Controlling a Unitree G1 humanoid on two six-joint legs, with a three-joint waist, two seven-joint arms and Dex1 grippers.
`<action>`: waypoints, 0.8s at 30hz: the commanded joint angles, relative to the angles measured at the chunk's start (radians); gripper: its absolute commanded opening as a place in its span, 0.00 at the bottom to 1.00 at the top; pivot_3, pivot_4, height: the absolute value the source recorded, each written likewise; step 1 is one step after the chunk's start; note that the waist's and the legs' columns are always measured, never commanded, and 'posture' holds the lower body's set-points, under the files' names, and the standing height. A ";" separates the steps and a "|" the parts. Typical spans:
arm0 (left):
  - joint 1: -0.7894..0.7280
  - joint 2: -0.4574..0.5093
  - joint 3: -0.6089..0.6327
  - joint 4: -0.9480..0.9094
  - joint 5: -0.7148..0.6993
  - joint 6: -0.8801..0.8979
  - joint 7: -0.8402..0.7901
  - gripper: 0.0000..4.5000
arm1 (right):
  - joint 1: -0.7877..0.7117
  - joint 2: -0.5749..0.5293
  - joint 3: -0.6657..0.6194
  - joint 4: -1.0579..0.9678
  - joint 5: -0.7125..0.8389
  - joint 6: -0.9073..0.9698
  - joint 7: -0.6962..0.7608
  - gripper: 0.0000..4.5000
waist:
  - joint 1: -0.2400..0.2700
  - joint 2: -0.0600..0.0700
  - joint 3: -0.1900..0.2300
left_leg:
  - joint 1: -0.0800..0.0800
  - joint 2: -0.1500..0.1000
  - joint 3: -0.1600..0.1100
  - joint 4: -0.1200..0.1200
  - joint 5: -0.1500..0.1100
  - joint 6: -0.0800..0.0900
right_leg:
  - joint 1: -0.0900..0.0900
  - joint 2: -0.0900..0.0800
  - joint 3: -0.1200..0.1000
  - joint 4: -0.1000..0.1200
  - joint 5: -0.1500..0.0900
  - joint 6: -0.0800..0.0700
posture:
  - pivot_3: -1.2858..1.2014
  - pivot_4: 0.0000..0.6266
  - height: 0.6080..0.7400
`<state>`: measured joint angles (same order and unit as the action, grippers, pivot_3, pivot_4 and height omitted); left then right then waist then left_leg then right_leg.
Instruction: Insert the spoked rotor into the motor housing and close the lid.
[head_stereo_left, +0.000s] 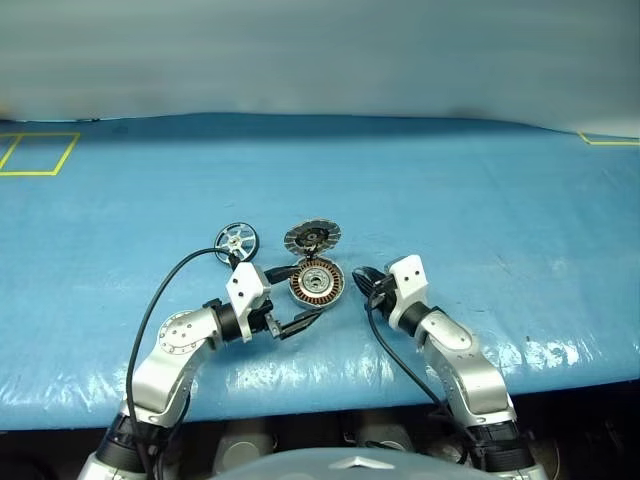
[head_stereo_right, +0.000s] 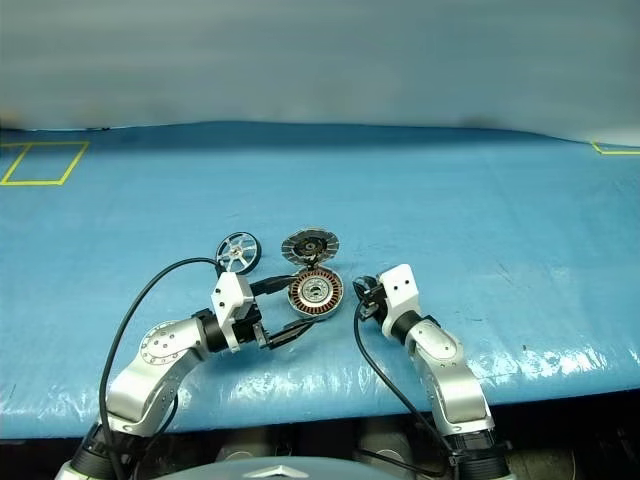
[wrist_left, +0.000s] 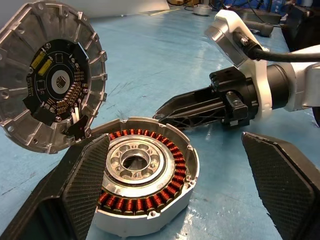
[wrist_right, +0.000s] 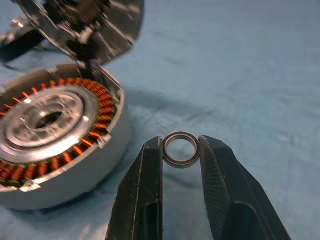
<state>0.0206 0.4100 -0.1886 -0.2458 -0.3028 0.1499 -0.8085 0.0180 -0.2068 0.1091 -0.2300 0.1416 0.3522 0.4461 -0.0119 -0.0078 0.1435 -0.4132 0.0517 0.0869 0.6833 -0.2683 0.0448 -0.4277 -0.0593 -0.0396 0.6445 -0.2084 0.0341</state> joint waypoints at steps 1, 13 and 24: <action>0.015 0.006 0.032 -0.001 0.001 -0.067 -0.006 1.00 | -0.028 -0.027 0.035 -0.095 0.014 0.007 0.041 0.16 | 0.001 0.000 0.000 | 0.000 0.000 0.000 0.000 0.000 0.000 | 0.000 0.000 0.000 0.000 0.000 0.000 | 0.52 0.24 1.00; 0.055 -0.018 0.055 0.034 0.005 -0.114 0.030 1.00 | -0.146 -0.074 0.168 -0.051 0.018 0.084 0.138 0.16 | 0.001 0.000 0.000 | 0.000 0.000 0.000 0.000 0.000 0.000 | 0.000 0.000 0.000 0.000 0.000 0.000 | 0.52 0.24 1.00; 0.070 -0.030 0.054 0.074 0.016 -0.161 0.036 1.00 | -0.206 -0.100 0.179 0.011 0.005 0.111 0.158 0.16 | 0.002 0.000 0.000 | 0.000 0.000 0.000 0.000 0.000 0.000 | 0.000 0.000 -0.001 0.000 0.001 -0.002 | 0.52 0.24 1.00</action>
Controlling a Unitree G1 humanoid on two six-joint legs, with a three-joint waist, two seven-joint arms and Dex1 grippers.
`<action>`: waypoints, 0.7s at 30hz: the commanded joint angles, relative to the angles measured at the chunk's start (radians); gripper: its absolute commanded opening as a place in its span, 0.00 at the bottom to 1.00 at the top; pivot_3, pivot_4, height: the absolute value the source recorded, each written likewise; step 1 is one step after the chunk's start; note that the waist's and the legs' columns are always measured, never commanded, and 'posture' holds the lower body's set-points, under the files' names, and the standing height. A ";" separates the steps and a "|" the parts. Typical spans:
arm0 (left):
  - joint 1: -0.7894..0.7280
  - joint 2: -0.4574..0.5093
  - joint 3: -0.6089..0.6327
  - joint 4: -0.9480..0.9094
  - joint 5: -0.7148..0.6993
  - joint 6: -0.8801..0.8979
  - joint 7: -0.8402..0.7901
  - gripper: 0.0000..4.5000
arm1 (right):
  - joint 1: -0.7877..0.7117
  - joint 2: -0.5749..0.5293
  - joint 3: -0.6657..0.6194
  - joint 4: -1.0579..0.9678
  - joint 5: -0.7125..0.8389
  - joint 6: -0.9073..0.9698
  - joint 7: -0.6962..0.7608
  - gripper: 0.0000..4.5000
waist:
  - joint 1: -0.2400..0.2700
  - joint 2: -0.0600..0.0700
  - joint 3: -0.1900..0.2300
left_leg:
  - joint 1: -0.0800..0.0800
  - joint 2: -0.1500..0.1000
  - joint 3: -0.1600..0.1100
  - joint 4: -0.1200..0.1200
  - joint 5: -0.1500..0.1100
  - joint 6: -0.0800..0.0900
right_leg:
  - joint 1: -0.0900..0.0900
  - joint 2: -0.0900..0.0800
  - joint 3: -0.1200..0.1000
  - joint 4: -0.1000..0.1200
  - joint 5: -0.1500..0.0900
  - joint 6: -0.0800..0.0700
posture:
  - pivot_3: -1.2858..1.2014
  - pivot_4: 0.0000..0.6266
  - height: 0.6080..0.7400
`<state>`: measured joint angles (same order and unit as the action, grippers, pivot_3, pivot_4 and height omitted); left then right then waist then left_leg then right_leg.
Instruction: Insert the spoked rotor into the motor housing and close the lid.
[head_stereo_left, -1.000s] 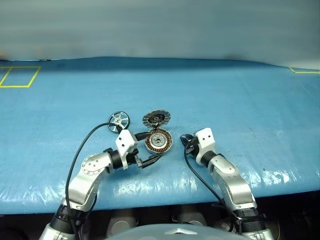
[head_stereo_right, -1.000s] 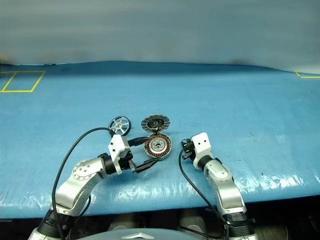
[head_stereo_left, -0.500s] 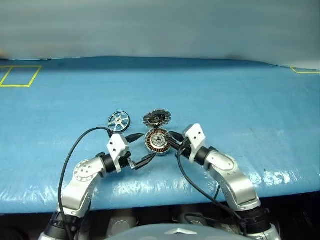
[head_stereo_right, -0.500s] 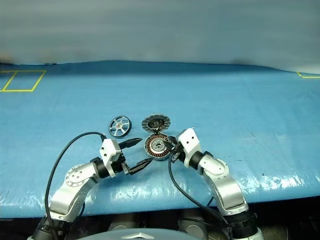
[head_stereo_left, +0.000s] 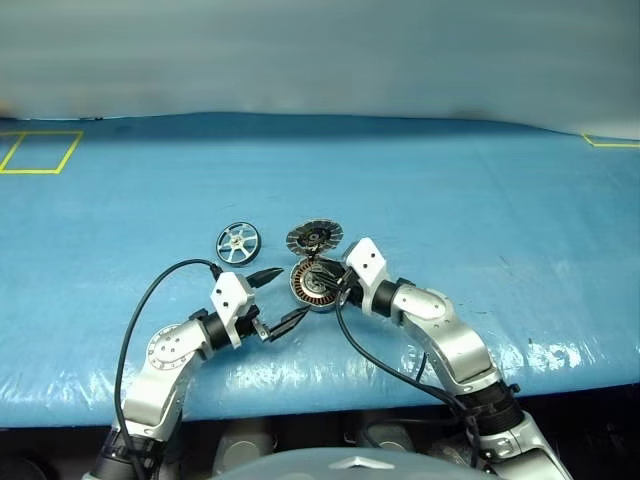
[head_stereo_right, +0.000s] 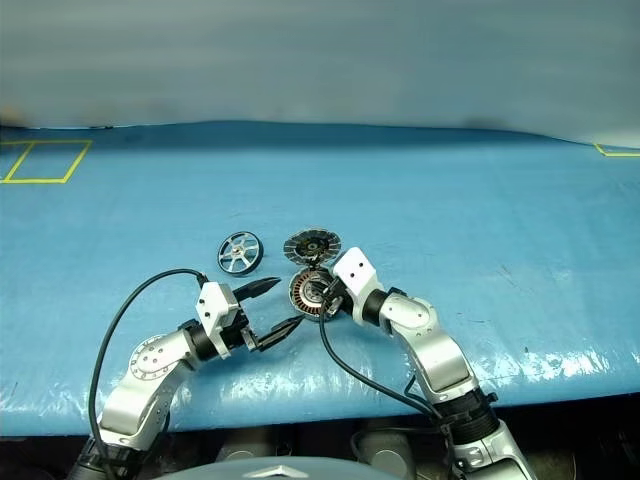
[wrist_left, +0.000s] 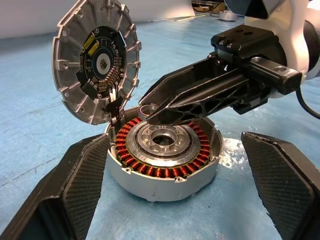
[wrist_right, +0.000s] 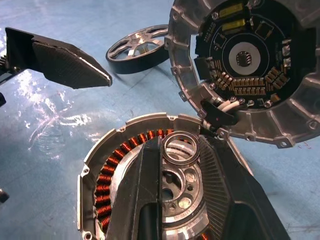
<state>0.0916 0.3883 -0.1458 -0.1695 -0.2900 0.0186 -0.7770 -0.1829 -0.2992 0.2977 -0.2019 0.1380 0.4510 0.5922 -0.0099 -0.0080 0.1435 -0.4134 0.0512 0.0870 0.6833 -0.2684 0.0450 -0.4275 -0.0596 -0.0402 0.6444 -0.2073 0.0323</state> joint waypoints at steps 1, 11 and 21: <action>-0.001 -0.009 0.012 0.002 0.003 -0.034 0.004 1.00 | -0.003 -0.015 -0.008 -0.021 0.007 0.014 0.015 0.16 | -0.001 0.000 0.000 | 0.000 0.000 0.000 0.000 0.000 0.000 | 0.000 0.000 0.000 0.000 0.000 0.000 | 0.52 0.24 1.00; -0.008 -0.012 0.004 0.032 0.001 -0.054 -0.006 1.00 | -0.002 -0.014 -0.010 -0.018 0.019 0.035 0.023 0.16 | -0.001 0.000 0.000 | 0.000 0.000 0.000 0.000 0.000 0.000 | 0.000 0.000 0.000 0.000 0.000 0.000 | 0.52 0.24 1.00; -0.010 -0.009 0.002 0.048 0.011 -0.064 -0.016 1.00 | 0.002 -0.015 -0.011 -0.016 0.021 0.033 0.030 0.16 | -0.001 0.000 0.000 | 0.000 0.000 0.000 0.000 0.000 0.000 | 0.000 0.000 0.000 0.000 0.000 0.000 | 0.52 0.24 1.00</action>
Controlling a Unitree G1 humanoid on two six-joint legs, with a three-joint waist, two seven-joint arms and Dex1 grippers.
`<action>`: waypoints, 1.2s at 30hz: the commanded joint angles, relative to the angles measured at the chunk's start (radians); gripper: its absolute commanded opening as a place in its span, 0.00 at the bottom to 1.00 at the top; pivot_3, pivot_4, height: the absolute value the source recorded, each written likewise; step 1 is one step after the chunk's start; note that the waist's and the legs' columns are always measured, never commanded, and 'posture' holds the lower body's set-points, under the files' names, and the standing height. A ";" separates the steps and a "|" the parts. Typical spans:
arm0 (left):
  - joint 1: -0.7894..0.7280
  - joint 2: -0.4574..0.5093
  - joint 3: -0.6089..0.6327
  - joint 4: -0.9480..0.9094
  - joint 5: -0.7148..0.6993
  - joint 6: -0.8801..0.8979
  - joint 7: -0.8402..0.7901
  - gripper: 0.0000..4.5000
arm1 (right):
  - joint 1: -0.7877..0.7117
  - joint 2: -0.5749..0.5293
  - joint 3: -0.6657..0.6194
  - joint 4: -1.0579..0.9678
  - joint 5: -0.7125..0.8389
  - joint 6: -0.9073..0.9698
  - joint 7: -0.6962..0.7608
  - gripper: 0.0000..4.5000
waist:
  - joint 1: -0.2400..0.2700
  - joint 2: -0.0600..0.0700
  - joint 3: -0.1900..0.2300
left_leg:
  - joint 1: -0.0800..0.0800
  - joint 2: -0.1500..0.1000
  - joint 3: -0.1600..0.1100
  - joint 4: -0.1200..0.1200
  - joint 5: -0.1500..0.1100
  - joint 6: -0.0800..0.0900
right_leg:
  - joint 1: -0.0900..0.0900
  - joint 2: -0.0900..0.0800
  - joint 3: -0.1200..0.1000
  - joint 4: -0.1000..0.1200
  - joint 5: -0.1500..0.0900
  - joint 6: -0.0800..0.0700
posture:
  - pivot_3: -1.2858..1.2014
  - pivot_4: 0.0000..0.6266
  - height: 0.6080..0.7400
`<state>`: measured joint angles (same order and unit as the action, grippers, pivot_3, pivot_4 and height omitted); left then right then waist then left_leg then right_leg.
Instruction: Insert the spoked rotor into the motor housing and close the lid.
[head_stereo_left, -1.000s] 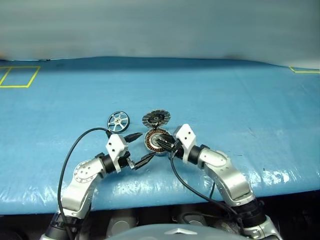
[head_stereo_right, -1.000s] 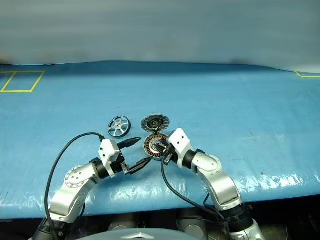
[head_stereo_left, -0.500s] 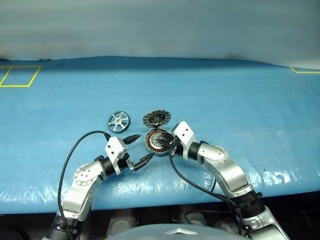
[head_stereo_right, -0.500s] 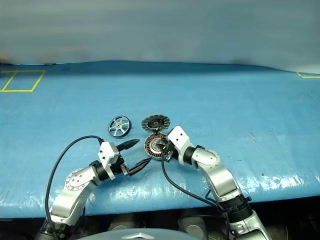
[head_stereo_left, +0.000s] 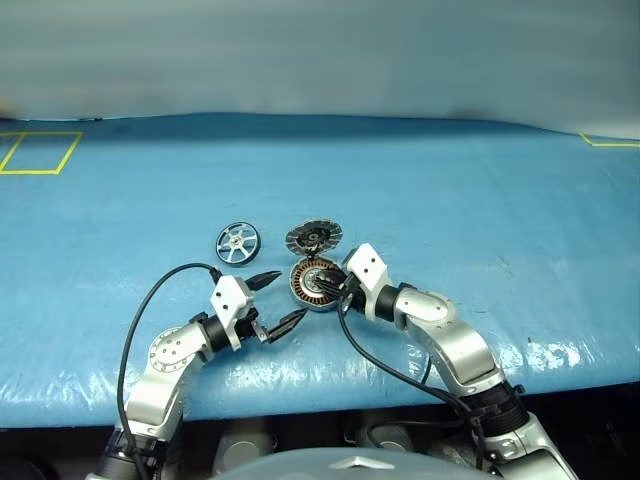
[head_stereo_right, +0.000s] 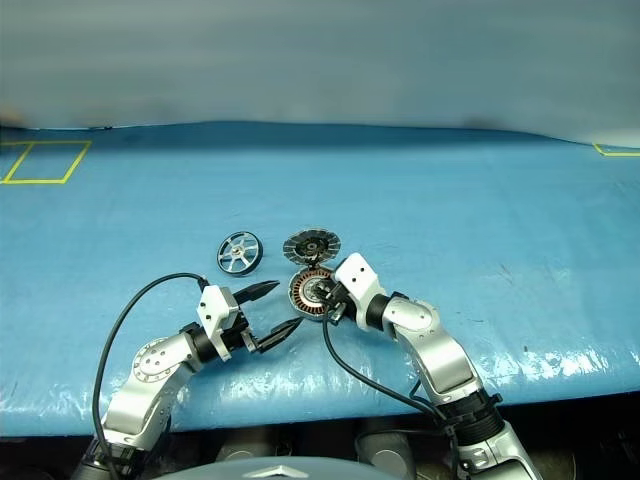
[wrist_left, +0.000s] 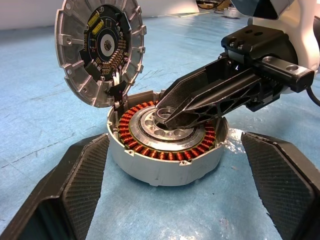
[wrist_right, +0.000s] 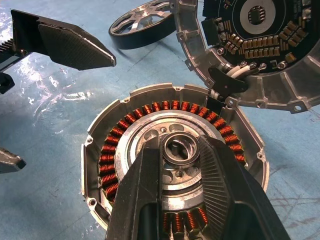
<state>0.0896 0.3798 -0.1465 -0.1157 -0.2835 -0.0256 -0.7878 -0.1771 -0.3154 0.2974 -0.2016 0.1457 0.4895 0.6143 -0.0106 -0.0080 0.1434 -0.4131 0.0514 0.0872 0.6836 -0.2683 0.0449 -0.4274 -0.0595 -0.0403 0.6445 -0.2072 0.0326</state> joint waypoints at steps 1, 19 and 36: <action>-0.006 -0.001 0.001 -0.006 0.006 -0.021 -0.005 1.00 | -0.003 0.001 -0.009 -0.023 0.020 -0.007 0.014 0.16 | 0.000 0.000 0.000 | 0.000 0.000 0.000 0.000 0.000 0.000 | 0.000 0.000 0.000 0.000 0.000 0.000 | 0.52 0.24 1.00; 0.000 0.004 -0.010 -0.041 0.014 0.000 -0.001 1.00 | -0.001 0.005 -0.004 -0.021 0.011 -0.013 0.009 0.16 | 0.000 0.000 0.000 | 0.000 0.000 0.000 0.000 0.000 0.000 | 0.000 0.000 0.000 0.000 0.000 0.000 | 0.52 0.24 1.00; -0.005 0.001 -0.007 -0.049 0.011 0.018 0.004 1.00 | 0.005 0.012 -0.004 -0.008 -0.006 -0.026 0.000 0.59 | 0.000 0.000 0.000 | 0.000 0.000 0.000 0.000 0.000 0.000 | 0.000 0.000 0.000 0.000 0.000 0.000 | 0.52 0.24 1.00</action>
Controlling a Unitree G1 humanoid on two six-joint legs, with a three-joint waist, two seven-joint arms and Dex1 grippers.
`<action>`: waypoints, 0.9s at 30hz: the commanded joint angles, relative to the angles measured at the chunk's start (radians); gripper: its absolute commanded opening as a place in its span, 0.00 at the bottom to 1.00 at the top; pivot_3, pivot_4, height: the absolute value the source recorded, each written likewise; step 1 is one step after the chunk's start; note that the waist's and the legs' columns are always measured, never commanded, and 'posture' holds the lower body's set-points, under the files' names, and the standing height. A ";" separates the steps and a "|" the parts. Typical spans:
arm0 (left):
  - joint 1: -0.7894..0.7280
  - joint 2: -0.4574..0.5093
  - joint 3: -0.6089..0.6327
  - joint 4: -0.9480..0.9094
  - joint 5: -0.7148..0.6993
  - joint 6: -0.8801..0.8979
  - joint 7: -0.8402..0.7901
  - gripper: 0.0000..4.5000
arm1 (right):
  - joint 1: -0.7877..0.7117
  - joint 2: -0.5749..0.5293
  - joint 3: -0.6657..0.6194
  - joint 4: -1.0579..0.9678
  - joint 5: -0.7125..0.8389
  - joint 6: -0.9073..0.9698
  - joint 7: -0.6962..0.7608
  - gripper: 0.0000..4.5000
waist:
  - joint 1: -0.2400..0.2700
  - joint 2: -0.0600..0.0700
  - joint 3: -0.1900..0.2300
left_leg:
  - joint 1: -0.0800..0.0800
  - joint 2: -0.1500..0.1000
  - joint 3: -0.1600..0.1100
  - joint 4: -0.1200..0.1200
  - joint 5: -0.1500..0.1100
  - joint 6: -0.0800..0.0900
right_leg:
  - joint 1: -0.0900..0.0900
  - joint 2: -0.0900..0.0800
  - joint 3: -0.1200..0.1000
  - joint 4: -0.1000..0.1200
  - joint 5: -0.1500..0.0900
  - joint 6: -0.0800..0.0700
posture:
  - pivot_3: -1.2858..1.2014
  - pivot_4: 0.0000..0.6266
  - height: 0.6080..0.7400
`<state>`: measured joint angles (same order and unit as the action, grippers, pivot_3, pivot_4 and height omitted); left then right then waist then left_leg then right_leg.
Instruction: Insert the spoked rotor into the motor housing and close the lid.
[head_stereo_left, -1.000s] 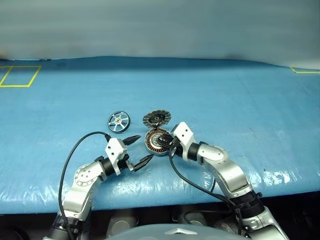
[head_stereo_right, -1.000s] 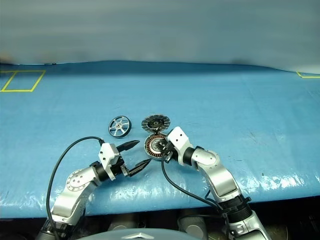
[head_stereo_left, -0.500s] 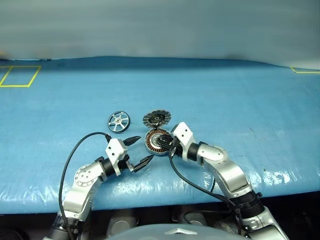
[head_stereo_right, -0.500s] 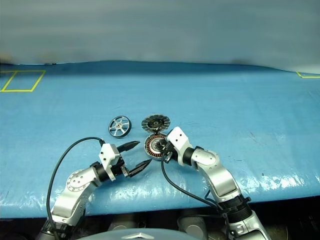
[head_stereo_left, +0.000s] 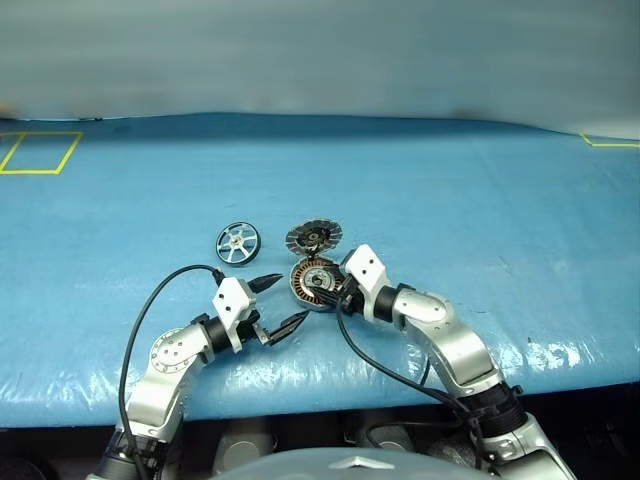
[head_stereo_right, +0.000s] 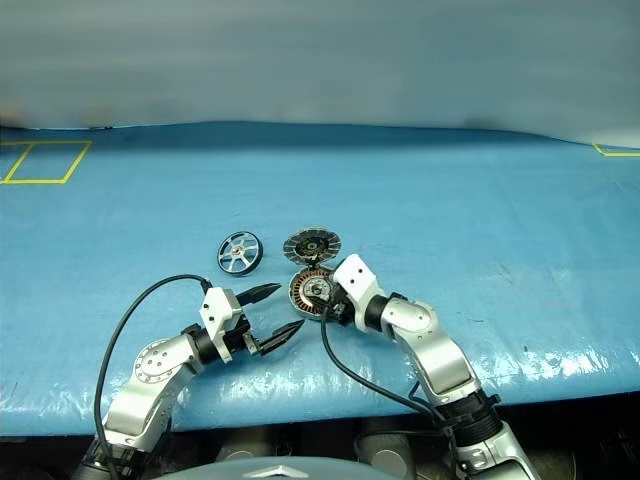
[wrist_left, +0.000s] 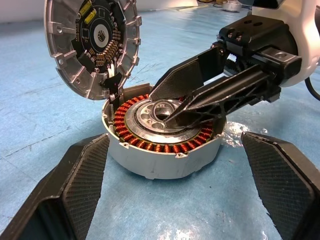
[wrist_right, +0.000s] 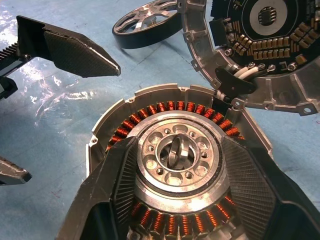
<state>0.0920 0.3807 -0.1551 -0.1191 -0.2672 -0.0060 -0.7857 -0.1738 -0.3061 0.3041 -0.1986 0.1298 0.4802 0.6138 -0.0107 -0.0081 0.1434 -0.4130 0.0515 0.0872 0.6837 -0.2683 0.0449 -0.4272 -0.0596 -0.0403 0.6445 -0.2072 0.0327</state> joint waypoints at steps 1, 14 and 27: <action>-0.008 0.000 0.002 -0.045 -0.005 -0.001 0.002 1.00 | 0.002 0.004 -0.019 -0.016 0.018 -0.017 0.003 0.59 | 0.000 0.000 0.000 | 0.000 0.000 0.000 0.000 0.000 0.000 | 0.000 0.000 0.000 0.000 0.000 0.000 | 0.52 0.24 1.00; -0.001 -0.003 0.000 -0.053 -0.009 0.005 0.003 1.00 | -0.007 0.026 -0.060 -0.052 0.081 -0.051 0.013 0.25 | 0.000 0.000 0.000 | 0.000 0.000 0.000 0.000 0.000 0.000 | 0.000 0.000 0.000 0.000 0.000 0.000 | 0.52 0.24 1.00; -0.004 -0.005 -0.002 -0.059 -0.007 0.013 0.003 1.00 | -0.027 0.045 -0.033 0.018 0.024 -0.077 -0.026 0.00 | 0.000 0.000 0.000 | 0.000 0.000 0.000 0.000 0.000 0.000 | 0.000 0.000 0.000 0.000 0.000 0.000 | 0.52 0.24 1.00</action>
<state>0.0941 0.3794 -0.1552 -0.1233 -0.2681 0.0127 -0.7853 -0.1844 -0.2653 0.2813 -0.1625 0.1460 0.4244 0.5848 -0.0109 -0.0080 0.1434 -0.4132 0.0515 0.0873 0.6836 -0.2683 0.0449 -0.4275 -0.0596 -0.0404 0.6445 -0.2071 0.0327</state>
